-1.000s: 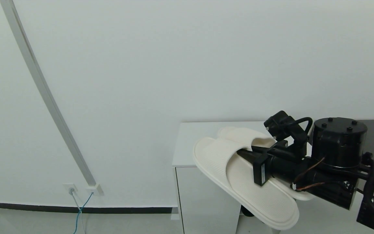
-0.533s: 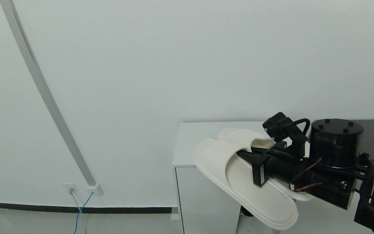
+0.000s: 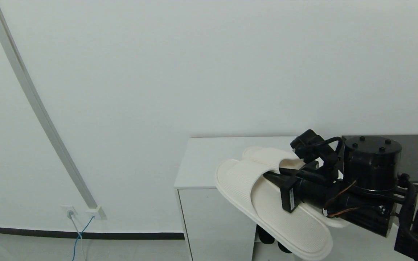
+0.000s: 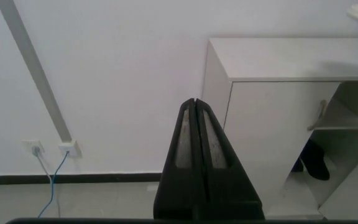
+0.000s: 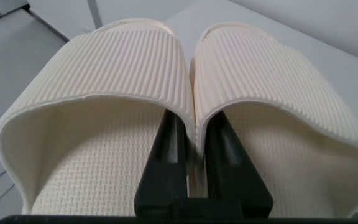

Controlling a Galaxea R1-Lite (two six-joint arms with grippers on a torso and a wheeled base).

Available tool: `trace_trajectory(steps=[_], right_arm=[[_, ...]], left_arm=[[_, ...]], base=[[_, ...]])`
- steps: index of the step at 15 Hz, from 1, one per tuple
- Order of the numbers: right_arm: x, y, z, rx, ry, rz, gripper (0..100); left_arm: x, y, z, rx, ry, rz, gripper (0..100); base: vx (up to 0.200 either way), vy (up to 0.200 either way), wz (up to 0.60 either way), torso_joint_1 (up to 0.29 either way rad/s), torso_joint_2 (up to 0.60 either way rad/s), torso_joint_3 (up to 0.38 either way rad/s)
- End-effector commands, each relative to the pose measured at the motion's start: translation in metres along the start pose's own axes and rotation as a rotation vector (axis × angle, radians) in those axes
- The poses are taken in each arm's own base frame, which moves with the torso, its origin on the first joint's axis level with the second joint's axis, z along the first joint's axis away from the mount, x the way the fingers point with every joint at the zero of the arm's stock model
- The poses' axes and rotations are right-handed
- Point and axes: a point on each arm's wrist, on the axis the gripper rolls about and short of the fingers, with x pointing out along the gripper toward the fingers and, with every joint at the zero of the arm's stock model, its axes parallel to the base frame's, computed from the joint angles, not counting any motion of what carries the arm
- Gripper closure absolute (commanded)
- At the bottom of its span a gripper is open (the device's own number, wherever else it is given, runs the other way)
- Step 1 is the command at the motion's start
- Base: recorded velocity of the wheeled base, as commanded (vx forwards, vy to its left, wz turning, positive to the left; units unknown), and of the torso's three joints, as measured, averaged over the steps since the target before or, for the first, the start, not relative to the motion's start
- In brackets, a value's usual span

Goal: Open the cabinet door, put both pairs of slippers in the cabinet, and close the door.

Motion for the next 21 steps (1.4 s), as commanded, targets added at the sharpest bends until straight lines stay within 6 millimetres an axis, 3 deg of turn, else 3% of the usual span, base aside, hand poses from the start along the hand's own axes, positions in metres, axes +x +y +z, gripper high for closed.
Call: trace_trajectory(steps=[1, 9, 19, 21], right_arm=[[0.0, 0.0, -0.002, 0.0, 0.005, -0.001, 100], [-0.004, 0.001, -0.008, -0.001, 0.024, 0.003, 100], [-0.005, 0.002, -0.016, -0.03, 0.034, 0.01, 100], [-0.005, 0.002, -0.016, -0.032, 0.037, 0.011, 100]], left_arm=[[0.0, 0.0, 0.0, -0.001, 0.001, 0.001, 100], [0.0, 0.0, 0.0, -0.001, 0.001, 0.001, 100], [0.0, 0.0, 0.0, -0.003, -0.001, -0.001, 100], [0.0, 0.0, 0.0, -0.003, 0.001, -0.001, 100]], base=[[0.0, -0.2, 0.0, -0.002, 0.0, -0.002], [0.0, -0.2, 0.0, 0.002, 0.0, 0.001], [0.0, 0.0, 0.0, 0.0, 0.0, 0.0], [0.0, 0.2, 0.0, 0.002, 0.0, 0.007]])
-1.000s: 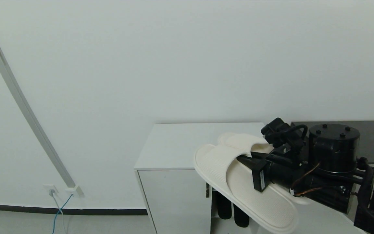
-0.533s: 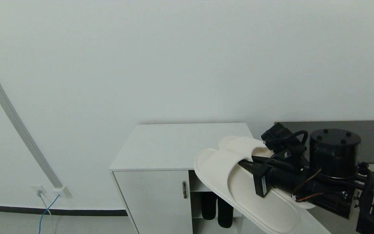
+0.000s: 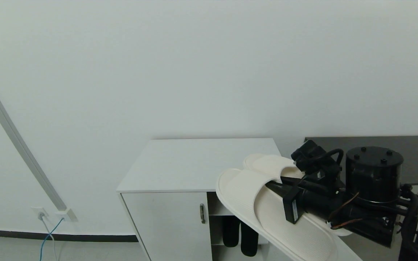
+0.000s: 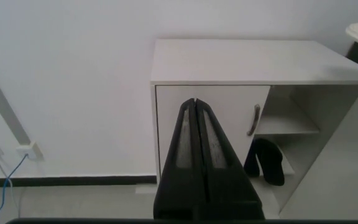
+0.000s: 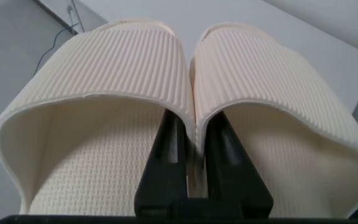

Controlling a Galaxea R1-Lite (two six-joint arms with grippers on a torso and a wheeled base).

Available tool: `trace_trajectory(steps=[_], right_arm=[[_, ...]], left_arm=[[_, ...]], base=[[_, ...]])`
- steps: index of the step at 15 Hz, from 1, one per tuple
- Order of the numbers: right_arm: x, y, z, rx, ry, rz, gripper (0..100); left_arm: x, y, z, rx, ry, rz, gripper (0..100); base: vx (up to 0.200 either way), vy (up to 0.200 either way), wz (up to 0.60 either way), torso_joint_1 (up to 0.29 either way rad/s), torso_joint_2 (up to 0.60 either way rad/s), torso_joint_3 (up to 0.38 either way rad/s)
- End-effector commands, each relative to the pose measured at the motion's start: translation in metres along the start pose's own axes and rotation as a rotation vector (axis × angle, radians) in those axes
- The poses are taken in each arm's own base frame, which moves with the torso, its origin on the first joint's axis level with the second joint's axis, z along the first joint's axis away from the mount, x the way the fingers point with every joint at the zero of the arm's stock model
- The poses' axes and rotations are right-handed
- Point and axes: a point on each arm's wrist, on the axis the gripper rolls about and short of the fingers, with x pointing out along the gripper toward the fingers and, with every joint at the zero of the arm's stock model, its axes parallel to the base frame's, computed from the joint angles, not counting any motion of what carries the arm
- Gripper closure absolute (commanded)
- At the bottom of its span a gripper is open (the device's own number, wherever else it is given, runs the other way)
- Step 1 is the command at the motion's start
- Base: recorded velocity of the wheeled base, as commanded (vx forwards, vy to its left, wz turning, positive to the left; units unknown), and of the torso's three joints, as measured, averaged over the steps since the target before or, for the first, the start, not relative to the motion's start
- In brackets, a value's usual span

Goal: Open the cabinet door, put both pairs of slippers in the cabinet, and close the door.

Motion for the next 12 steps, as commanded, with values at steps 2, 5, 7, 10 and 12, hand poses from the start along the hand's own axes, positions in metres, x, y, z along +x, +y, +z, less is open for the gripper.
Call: trace_trajectory(steps=[2, 5, 7, 10, 12], right_arm=[[0.002, 0.001, -0.002, -0.001, 0.01, 0.003, 100], [0.002, 0.003, -0.002, -0.003, 0.011, 0.01, 100], [0.002, 0.005, -0.003, -0.004, 0.012, 0.016, 100], [0.001, 0.01, -0.005, -0.009, 0.02, 0.036, 100], [0.0, 0.019, -0.006, -0.017, 0.023, 0.069, 100]], left_arm=[[0.0, 0.0, 0.0, -0.001, 0.001, 0.002, 100], [0.0, 0.0, 0.0, -0.001, 0.001, 0.002, 100], [0.0, 0.0, 0.0, -0.001, 0.001, 0.002, 100], [0.0, 0.0, 0.0, -0.001, 0.001, 0.002, 100], [0.0, 0.0, 0.0, -0.002, 0.001, 0.002, 100]], base=[[0.0, 0.1, 0.0, 0.004, 0.0, 0.004], [0.0, 0.0, 0.0, 0.0, 0.0, 0.0], [0.0, 0.0, 0.0, 0.0, 0.0, 0.0], [0.0, 0.0, 0.0, 0.0, 0.0, 0.0], [0.0, 0.0, 0.0, 0.0, 0.0, 0.0]])
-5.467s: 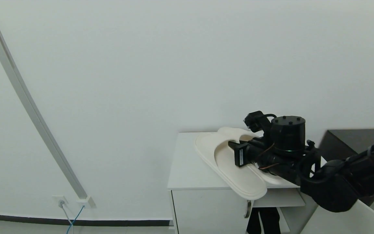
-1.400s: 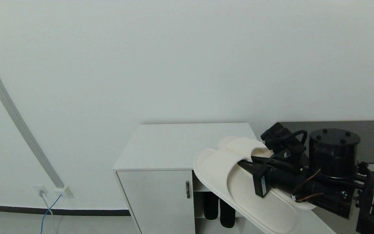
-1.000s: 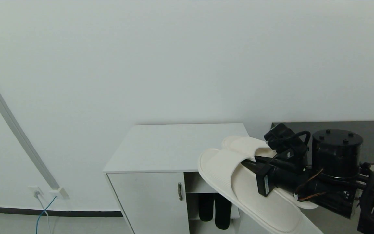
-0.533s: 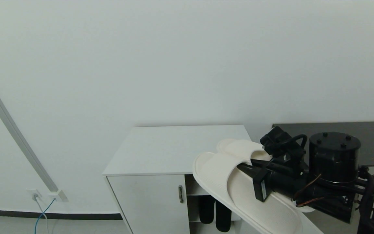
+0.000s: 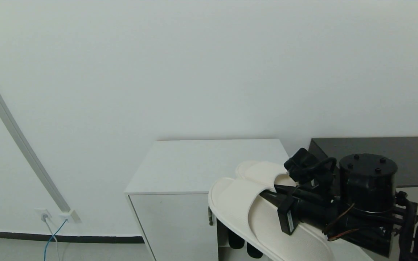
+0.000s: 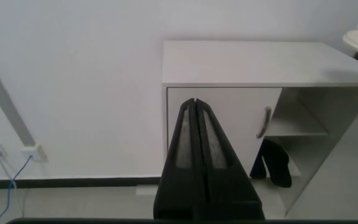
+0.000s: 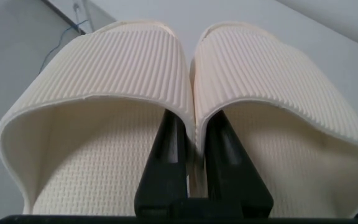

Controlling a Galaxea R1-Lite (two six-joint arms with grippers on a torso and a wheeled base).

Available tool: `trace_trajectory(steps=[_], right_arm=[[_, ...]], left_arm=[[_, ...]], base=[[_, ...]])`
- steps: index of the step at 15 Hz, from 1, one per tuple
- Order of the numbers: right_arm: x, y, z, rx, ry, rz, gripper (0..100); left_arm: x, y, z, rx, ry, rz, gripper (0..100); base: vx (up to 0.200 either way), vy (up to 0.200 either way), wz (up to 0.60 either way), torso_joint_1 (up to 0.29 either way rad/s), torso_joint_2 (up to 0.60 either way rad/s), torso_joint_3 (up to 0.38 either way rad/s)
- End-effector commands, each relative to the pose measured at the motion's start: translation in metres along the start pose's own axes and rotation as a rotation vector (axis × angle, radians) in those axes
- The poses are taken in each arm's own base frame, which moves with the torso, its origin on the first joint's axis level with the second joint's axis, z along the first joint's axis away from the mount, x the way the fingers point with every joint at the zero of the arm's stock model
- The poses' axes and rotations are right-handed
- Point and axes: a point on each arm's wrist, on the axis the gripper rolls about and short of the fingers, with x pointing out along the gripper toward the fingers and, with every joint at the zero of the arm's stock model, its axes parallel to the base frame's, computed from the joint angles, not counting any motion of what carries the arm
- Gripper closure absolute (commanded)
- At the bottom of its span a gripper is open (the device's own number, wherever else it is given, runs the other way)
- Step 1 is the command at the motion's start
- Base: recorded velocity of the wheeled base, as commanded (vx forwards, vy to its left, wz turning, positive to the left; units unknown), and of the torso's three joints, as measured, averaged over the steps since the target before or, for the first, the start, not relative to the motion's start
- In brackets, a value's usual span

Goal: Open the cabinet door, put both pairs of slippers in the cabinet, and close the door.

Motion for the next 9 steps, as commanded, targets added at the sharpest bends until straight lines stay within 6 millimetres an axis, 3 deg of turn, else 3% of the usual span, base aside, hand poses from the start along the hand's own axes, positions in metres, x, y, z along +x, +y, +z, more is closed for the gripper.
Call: trace_trajectory(steps=[1, 3, 5, 9], right_arm=[[0.001, 0.006, -0.001, -0.004, 0.006, 0.019, 100], [0.007, 0.014, -0.007, -0.013, 0.031, 0.037, 100], [0.009, 0.014, -0.009, -0.013, 0.032, 0.042, 100], [0.009, 0.015, -0.011, -0.014, 0.019, 0.045, 100]], left_arm=[[0.0, 0.0, 0.0, 0.001, 0.002, 0.001, 100], [0.0, 0.0, 0.0, -0.001, 0.002, 0.001, 100], [0.0, 0.0, 0.0, -0.001, 0.002, 0.001, 100], [0.0, 0.0, 0.0, -0.002, 0.0, 0.003, 100]], base=[[0.0, 0.0, 0.0, 0.0, 0.0, 0.0], [0.0, 0.0, 0.0, 0.0, 0.0, 0.0], [0.0, 0.0, -0.6, 0.0, 0.0, 0.002], [0.0, 0.0, 0.0, 0.0, 0.0, 0.0]])
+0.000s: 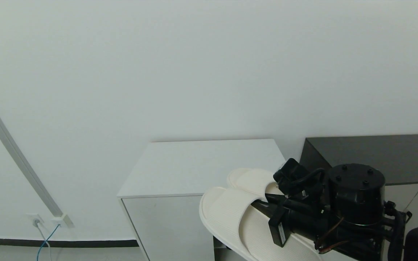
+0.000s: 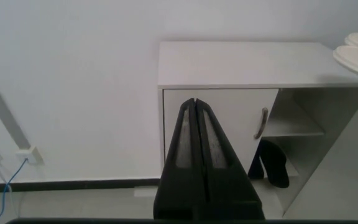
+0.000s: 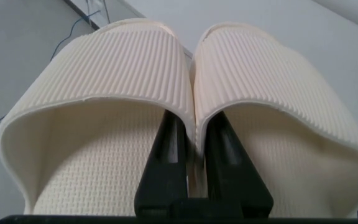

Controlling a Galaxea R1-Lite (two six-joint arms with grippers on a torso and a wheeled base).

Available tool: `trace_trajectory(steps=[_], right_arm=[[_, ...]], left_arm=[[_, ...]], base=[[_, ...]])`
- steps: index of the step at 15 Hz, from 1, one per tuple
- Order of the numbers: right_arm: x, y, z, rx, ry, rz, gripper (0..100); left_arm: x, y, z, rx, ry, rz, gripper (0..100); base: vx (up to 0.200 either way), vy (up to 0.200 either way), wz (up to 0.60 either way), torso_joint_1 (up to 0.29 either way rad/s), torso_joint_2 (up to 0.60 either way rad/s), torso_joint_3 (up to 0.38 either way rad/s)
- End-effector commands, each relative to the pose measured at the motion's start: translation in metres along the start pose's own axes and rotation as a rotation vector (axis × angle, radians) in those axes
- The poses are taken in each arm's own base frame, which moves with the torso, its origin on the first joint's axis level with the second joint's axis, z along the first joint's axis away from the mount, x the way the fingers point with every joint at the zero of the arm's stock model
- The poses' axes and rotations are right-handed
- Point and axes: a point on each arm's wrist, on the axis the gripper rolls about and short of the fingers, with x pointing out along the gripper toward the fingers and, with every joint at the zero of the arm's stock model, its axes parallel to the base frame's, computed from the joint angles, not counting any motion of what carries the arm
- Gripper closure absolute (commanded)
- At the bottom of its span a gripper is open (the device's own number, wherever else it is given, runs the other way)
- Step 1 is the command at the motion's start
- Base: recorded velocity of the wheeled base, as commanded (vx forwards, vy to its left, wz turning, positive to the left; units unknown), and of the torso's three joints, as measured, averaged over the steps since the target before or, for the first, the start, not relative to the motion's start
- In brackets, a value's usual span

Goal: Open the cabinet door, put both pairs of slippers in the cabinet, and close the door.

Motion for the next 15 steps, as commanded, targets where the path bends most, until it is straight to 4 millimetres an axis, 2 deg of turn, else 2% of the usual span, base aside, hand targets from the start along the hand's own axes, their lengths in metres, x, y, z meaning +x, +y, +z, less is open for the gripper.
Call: trace_trajectory(steps=[1, 15], right_arm=[[0.0007, 0.0011, -0.0035, -0.001, 0.014, 0.004, 100], [-0.0036, 0.0052, -0.0075, 0.0, 0.004, 0.015, 100]], left_arm=[[0.0001, 0.0, 0.0001, 0.0, 0.001, 0.003, 100], [0.0001, -0.0001, 0.0001, 0.0, 0.001, 0.001, 100]], base=[[0.0, 0.0, 0.0, 0.0, 0.0, 0.0], [0.0, 0.0, 0.0, -0.008, 0.01, 0.009]])
